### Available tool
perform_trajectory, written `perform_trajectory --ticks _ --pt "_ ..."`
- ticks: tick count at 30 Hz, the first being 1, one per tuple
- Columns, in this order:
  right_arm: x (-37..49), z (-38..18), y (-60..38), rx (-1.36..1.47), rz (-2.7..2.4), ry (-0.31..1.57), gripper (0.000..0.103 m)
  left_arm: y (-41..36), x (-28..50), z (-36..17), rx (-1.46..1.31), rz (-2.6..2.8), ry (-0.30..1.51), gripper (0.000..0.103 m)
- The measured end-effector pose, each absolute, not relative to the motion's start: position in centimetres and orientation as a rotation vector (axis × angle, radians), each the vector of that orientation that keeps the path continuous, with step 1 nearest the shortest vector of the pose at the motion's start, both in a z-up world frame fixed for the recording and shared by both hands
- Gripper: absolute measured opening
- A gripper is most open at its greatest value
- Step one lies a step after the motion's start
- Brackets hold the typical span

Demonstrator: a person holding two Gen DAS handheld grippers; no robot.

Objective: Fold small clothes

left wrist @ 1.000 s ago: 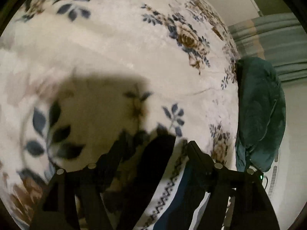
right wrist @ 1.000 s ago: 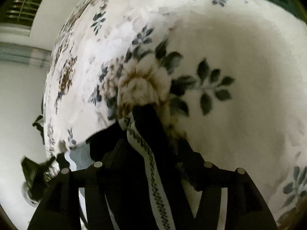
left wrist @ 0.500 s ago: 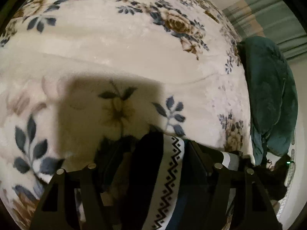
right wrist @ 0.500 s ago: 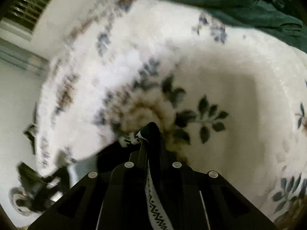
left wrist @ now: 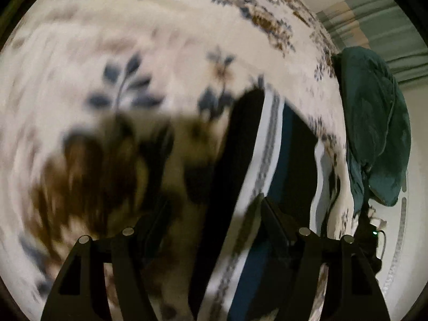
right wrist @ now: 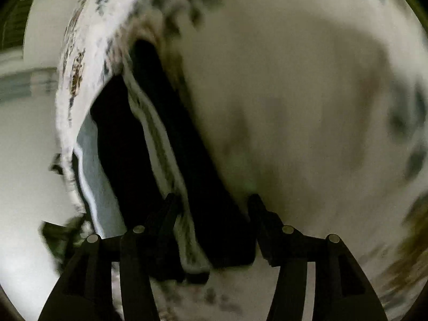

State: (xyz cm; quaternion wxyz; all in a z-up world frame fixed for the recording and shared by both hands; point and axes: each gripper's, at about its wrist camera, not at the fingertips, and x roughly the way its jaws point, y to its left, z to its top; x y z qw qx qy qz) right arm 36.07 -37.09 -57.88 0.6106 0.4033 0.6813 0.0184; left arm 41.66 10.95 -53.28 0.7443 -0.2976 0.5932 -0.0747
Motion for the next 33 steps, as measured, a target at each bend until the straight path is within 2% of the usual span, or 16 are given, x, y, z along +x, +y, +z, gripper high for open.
perform_trajectory --ticks 2,4,5,11,14,17,19,21,23,27,33 --pt "34.6 -58.7 -36.8 1.011 0.037 1.558 0.056 10.5 40.2 -53.6 -0.655 -0.164 1.318 0.067" --pt "33.4 -58.9 -36.9 1.067 -0.003 1.530 0.019 10.1 39.4 -53.9 -0.668 -0.171 1.324 0.067" --pt "32.9 -58.9 -36.9 1.101 -0.001 1.534 0.016 9.9 39.1 -54.0 -0.673 -0.170 1.325 0.067" --pt "30.4 -54.1 -38.3 1.086 -0.067 1.469 0.013 9.5 39.3 -53.7 -0.662 -0.198 1.335 0.067" --pt "29.9 -54.1 -38.3 1.032 -0.064 1.514 0.013 8.9 39.5 -53.5 -0.617 -0.222 1.343 0.067" --pt "30.6 -55.7 -38.0 0.956 -0.052 1.587 0.017 8.8 39.8 -53.5 -0.613 -0.239 1.342 0.067" --pt "31.2 -56.0 -37.8 0.919 -0.045 1.572 0.029 9.0 40.2 -53.4 -0.642 -0.263 1.328 0.067" --pt "30.5 -55.9 -38.1 0.968 -0.010 1.520 0.054 8.9 40.8 -53.5 -0.665 -0.292 1.314 0.067" --pt "29.2 -55.9 -38.3 1.048 0.027 1.464 0.062 8.6 41.6 -54.1 -0.689 -0.328 1.312 0.067" --pt "26.7 -58.1 -36.5 1.201 0.112 1.437 0.071 8.2 43.1 -56.0 -0.787 -0.383 1.329 0.080" --pt "27.8 -61.7 -32.6 1.367 0.214 1.344 0.072 6.8 44.5 -57.5 -0.811 -0.455 1.351 0.092"
